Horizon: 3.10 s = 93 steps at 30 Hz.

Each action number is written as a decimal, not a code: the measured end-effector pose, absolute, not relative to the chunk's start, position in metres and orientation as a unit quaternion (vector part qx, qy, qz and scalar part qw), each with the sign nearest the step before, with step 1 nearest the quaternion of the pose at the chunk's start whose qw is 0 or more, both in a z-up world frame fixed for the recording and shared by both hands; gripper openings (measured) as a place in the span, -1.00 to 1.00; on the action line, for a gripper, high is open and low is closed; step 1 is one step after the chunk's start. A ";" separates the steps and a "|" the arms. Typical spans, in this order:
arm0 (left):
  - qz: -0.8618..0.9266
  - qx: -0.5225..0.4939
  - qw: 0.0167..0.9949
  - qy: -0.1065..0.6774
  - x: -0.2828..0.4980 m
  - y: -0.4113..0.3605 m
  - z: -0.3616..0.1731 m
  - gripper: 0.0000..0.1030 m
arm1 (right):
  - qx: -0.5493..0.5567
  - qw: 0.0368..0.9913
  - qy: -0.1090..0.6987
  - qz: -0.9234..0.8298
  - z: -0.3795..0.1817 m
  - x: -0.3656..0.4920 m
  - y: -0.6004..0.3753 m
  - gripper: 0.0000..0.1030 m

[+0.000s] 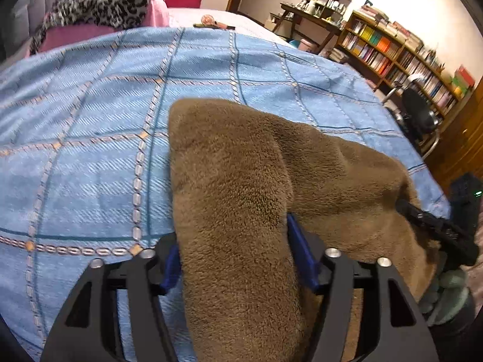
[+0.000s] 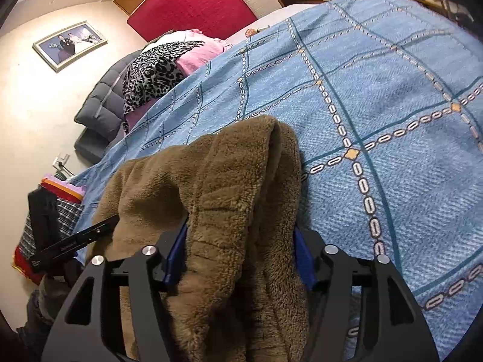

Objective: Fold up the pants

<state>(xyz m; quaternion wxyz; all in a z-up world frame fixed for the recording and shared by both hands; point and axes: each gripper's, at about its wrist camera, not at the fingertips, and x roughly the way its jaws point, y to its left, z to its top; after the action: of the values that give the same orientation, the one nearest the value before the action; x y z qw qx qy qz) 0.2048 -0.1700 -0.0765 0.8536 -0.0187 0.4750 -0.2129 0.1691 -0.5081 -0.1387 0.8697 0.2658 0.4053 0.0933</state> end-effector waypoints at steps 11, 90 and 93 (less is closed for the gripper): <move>-0.182 0.026 0.872 0.454 0.189 -0.173 -0.064 0.37 | 0.186 0.910 0.370 0.024 -0.103 0.143 -0.500 0.29; -0.091 0.090 0.919 0.372 0.017 -0.174 -0.007 0.86 | 0.048 0.943 0.330 -0.022 -0.037 0.005 -0.369 0.94; -0.092 0.095 0.919 0.371 0.017 -0.176 -0.007 0.86 | 0.041 0.942 0.332 -0.020 -0.039 0.006 -0.367 0.94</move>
<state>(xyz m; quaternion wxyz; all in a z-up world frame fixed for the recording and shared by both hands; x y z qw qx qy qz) 0.0167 -0.1756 -0.0075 0.9193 0.0952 0.3706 -0.0923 0.0065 -0.3666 -0.0391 0.9420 0.0415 0.3324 -0.0203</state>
